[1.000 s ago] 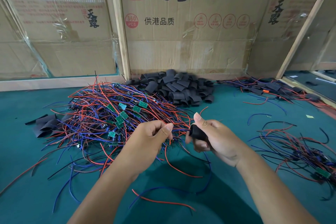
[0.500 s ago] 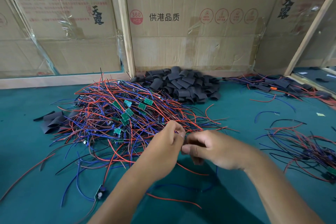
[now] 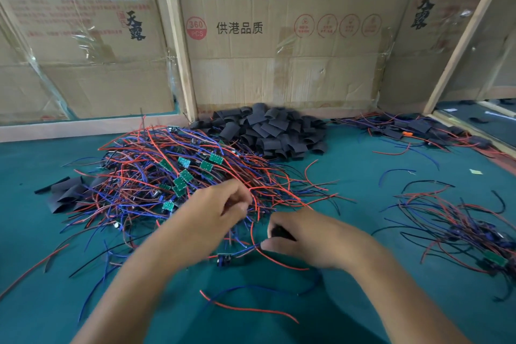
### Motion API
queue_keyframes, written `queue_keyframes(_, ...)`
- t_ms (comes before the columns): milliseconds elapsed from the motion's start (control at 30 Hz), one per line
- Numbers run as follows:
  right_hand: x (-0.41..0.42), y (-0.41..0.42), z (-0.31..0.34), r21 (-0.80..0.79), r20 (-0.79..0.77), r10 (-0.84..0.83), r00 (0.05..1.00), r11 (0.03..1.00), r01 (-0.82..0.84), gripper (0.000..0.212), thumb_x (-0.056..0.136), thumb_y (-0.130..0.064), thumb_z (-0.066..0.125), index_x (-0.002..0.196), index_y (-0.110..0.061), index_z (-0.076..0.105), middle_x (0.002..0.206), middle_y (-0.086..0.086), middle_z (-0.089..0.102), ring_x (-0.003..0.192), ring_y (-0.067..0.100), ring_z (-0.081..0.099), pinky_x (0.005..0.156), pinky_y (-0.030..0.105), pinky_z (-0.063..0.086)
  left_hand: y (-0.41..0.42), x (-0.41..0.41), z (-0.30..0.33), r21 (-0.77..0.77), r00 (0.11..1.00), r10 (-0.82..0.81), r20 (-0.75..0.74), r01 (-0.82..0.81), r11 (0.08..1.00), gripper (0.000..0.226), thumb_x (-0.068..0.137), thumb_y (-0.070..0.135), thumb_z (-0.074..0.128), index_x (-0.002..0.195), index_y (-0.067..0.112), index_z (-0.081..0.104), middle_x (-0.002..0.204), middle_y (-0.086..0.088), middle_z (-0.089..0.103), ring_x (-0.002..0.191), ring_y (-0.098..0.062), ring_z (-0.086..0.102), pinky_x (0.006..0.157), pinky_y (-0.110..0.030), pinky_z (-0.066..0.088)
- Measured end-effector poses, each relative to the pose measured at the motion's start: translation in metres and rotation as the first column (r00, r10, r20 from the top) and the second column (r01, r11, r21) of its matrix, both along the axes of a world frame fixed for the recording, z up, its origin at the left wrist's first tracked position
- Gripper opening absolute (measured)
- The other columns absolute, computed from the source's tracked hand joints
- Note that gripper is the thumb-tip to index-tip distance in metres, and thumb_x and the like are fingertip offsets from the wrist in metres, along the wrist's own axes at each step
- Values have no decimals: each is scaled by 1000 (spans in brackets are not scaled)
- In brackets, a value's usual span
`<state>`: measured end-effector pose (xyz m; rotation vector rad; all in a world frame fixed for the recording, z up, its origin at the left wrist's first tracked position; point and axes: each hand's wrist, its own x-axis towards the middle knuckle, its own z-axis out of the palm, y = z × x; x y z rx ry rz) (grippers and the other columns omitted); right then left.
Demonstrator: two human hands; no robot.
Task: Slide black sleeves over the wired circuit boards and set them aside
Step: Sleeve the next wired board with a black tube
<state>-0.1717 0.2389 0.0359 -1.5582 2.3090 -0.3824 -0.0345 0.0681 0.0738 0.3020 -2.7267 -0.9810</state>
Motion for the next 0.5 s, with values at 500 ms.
queue_keyframes(500,-1,-4,0,-105,40,3,999,994,2,35,80,-72,63,86,-39,53,86,-10,62,76,7,54,64,27,40,-26,22,-36,-271,966,-198,166,238,933,18,91,47,66,94,40,51,97,23,57,97,5,51,83,-15,38)
